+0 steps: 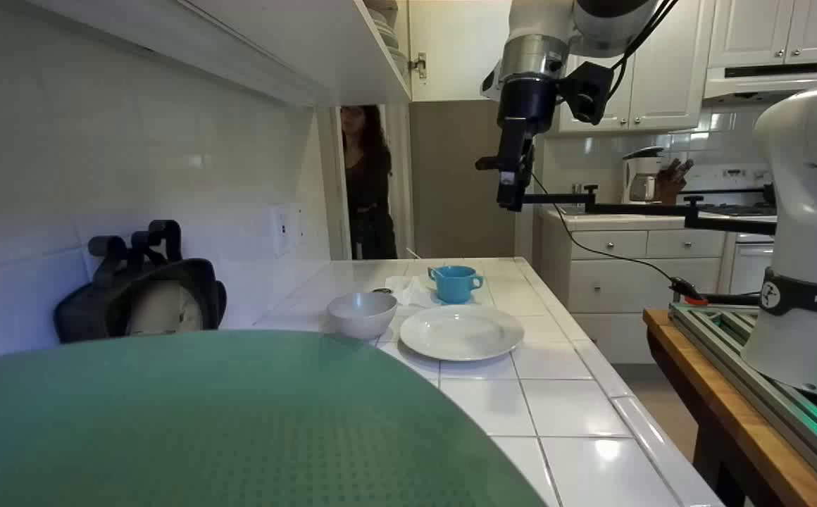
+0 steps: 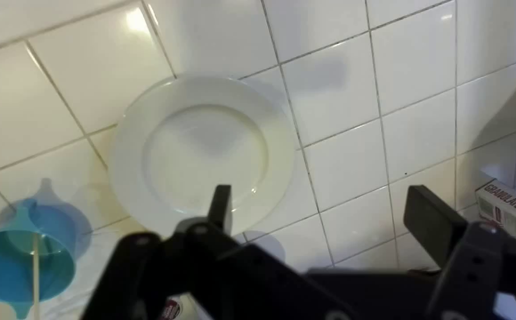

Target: Move the chopstick in the blue cup to the plate

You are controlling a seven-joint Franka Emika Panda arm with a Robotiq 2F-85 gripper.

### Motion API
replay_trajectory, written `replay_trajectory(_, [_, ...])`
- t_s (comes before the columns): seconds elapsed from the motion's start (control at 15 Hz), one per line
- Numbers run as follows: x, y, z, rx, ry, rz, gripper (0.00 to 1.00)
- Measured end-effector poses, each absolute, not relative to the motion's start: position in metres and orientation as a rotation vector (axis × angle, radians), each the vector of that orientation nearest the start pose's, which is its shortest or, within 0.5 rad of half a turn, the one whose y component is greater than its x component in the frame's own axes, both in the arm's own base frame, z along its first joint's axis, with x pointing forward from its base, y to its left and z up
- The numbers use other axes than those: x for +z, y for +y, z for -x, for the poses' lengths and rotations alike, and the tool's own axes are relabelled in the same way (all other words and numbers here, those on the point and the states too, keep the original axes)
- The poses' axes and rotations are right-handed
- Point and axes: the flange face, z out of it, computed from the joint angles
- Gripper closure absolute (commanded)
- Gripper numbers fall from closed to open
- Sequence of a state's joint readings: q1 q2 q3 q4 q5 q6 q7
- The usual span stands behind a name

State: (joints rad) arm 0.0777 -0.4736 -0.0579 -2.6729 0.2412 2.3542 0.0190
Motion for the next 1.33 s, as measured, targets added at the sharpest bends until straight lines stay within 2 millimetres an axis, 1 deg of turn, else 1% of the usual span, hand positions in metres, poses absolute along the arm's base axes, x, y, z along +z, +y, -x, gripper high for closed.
replay_trajectory(1.2, [0.4006,0.0116,-0.3921,-0.216,0.222,2.913,0.0])
replay_trajectory(1.33, [0.3978,0.009,-0.3955,-0.235,0.228,2.917,0.0])
